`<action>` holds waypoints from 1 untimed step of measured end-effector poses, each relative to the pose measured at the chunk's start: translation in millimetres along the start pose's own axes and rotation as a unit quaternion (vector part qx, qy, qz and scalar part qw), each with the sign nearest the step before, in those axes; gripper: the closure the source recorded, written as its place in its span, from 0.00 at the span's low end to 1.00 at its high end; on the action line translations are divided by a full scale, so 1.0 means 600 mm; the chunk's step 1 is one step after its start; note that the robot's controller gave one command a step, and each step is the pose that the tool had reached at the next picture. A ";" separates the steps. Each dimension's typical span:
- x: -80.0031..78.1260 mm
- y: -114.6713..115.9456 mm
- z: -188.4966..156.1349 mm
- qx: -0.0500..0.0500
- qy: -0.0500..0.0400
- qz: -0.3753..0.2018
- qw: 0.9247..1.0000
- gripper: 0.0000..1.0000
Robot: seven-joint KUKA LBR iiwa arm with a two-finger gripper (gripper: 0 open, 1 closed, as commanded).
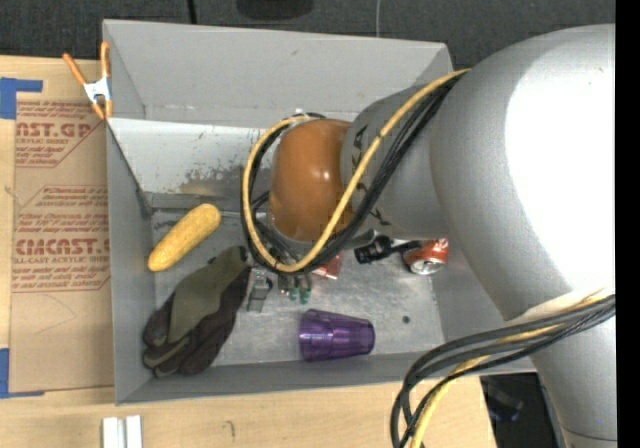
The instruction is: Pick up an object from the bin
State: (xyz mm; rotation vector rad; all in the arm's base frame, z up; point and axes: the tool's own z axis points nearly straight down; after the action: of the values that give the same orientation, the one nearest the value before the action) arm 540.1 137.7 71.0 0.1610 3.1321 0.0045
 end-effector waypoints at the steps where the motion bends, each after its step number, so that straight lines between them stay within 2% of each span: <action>1: -0.001 -0.011 -0.088 0.002 0.005 -0.014 1.000 1.00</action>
Offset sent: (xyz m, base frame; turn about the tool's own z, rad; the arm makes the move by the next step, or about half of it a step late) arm -0.0020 -0.0259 0.1383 -0.1490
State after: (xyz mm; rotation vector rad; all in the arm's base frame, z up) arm 540.0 131.1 123.6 0.1175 3.1448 -0.0021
